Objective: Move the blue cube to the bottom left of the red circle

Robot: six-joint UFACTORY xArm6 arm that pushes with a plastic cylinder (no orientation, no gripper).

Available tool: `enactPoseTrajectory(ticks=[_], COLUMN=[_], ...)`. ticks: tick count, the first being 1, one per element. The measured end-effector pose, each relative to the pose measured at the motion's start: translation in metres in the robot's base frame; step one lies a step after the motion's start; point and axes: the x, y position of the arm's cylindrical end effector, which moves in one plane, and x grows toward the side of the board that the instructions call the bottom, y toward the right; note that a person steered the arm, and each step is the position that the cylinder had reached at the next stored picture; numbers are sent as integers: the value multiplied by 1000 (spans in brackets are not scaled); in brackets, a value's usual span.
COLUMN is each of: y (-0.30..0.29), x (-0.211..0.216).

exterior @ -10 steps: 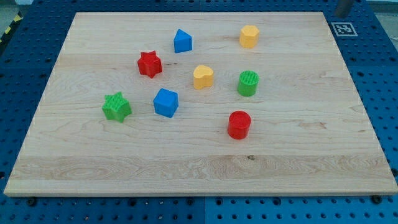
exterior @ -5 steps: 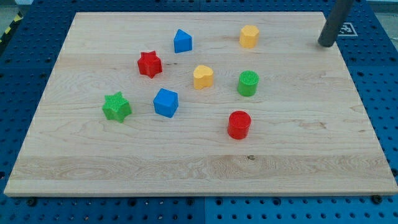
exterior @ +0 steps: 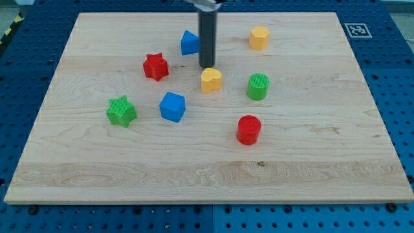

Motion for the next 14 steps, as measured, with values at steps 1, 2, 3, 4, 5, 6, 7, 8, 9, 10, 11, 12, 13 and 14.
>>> enactPoseTrajectory(ticks=[1, 2, 3, 4, 5, 6, 7, 8, 9, 10, 11, 12, 13, 14], y=[-16, -21, -21, -27, -43, -83, -89, -57, -33, -15, 3, 19, 18, -11], x=[29, 70, 99, 122, 100, 91, 120, 141, 160, 182, 198, 203, 195, 119])
